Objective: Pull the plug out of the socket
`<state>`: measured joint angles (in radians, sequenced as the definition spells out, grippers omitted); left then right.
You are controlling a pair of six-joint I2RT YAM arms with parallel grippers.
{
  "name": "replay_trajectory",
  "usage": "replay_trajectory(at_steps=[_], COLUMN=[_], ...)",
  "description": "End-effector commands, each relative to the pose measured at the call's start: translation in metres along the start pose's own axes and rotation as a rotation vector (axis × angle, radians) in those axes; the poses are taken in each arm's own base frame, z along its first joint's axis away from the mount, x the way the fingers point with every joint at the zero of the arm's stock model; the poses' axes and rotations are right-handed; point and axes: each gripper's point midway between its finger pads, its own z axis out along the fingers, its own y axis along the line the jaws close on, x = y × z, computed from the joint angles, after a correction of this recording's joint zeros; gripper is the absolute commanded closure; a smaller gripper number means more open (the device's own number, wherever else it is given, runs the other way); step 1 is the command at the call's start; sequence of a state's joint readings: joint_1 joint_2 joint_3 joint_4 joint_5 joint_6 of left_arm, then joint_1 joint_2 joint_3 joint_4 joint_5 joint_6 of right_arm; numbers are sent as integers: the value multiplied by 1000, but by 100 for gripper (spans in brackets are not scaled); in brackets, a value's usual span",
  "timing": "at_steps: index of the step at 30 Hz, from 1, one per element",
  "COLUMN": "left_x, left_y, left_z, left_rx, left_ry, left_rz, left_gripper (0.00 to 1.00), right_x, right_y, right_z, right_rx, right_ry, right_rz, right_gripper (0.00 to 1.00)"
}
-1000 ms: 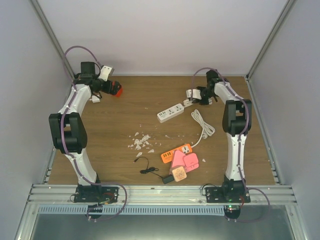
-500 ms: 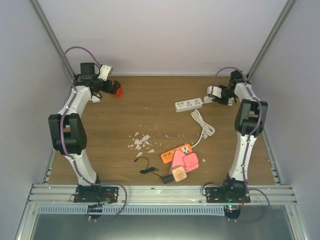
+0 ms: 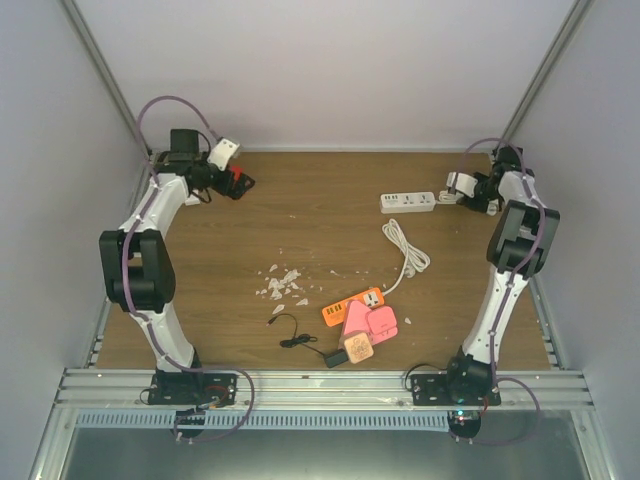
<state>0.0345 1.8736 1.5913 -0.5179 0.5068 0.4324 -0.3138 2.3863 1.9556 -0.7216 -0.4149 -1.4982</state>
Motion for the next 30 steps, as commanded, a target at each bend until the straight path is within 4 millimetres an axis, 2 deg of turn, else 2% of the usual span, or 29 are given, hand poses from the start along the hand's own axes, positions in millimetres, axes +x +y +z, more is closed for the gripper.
replay_trajectory(at_steps=[1,8,11,14,18,24,30], left_x=[7,48,70,94,123,147,176], left_y=[-72,-180,-215,-246,-279,-316,-337], left_z=[-4,-8,-15,-23,-31,-31,-20], left_rx=[177,435,526,600,669,673,609], left_ry=[-6,5,0,1,6,2,62], left_rz=[178,378,444,510,570,624,715], left_gripper=[1,1,1,2,5,6,5], right_x=[42,25,12,-6,-32,-65,-92], right_y=[7,-8,-14,-17,-4,30,52], right_z=[5,-21,-37,-58,-76,-91,-101], right_rx=[0,50,72,94,83,59,40], right_ry=[96,39,5,-34,-79,-100,-147], right_rz=[77,119,132,142,138,113,156], right_gripper=[59,30,20,2,0,0,1])
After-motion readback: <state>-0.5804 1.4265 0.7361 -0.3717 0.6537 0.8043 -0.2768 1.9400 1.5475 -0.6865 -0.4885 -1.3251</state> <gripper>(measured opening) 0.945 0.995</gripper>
